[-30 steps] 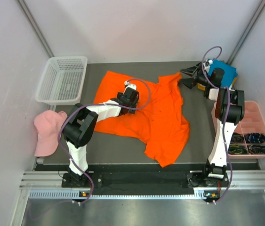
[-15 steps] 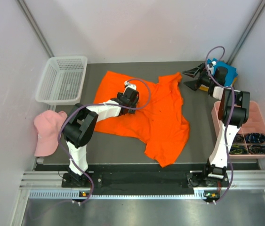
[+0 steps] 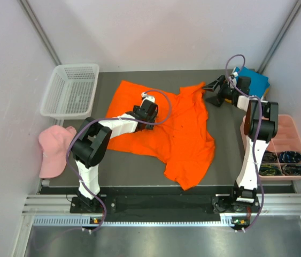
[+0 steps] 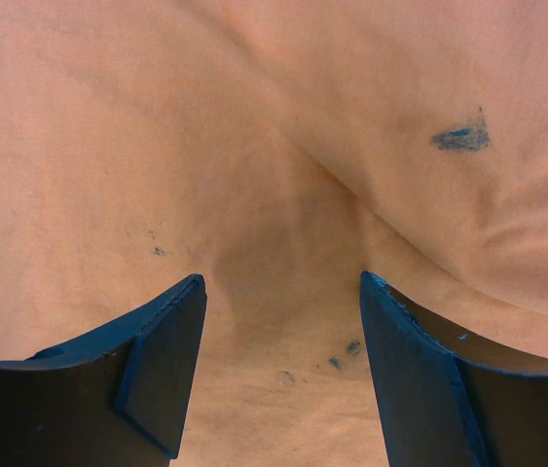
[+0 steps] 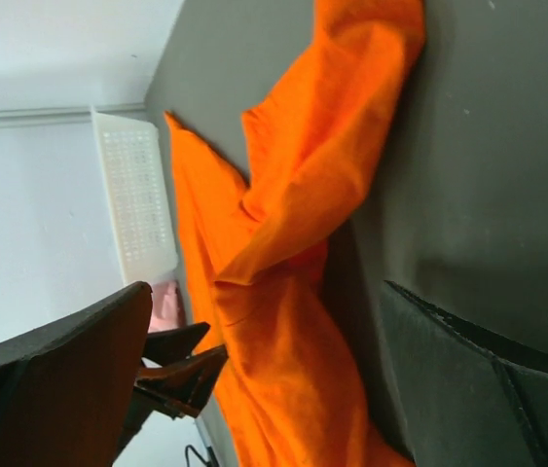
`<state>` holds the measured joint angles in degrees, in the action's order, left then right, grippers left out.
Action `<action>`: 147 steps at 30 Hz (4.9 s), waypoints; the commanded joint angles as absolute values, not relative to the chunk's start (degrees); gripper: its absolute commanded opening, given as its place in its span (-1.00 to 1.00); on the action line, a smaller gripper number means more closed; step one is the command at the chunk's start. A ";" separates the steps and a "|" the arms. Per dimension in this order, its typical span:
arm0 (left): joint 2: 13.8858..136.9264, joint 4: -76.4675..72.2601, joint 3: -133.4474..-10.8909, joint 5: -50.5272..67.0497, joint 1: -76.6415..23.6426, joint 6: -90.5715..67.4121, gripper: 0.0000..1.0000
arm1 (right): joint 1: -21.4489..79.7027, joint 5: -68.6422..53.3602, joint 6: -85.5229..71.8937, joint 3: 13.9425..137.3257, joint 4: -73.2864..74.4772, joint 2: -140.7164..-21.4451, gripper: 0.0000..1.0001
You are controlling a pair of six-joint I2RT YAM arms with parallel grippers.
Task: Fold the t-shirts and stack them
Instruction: Flatten out the tshirt
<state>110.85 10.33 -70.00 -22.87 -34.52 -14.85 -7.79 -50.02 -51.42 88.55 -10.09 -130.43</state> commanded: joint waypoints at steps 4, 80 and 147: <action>111.01 10.02 -71.02 -23.20 -34.28 -14.77 0.38 | -5.89 -48.16 -47.90 92.02 -6.59 -134.12 0.97; 114.17 6.85 -63.47 -6.86 -30.59 -22.41 0.34 | -10.55 -65.92 -98.00 89.03 -69.35 -133.07 0.98; 110.92 5.01 -56.08 -7.38 -30.32 -23.91 0.33 | 8.61 -11.44 -13.01 122.07 34.27 -133.75 0.97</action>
<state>107.37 -6.57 -59.24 -10.33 -30.41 -22.20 7.18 -16.47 -16.88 117.89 32.80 -131.39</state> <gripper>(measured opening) 0.664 0.987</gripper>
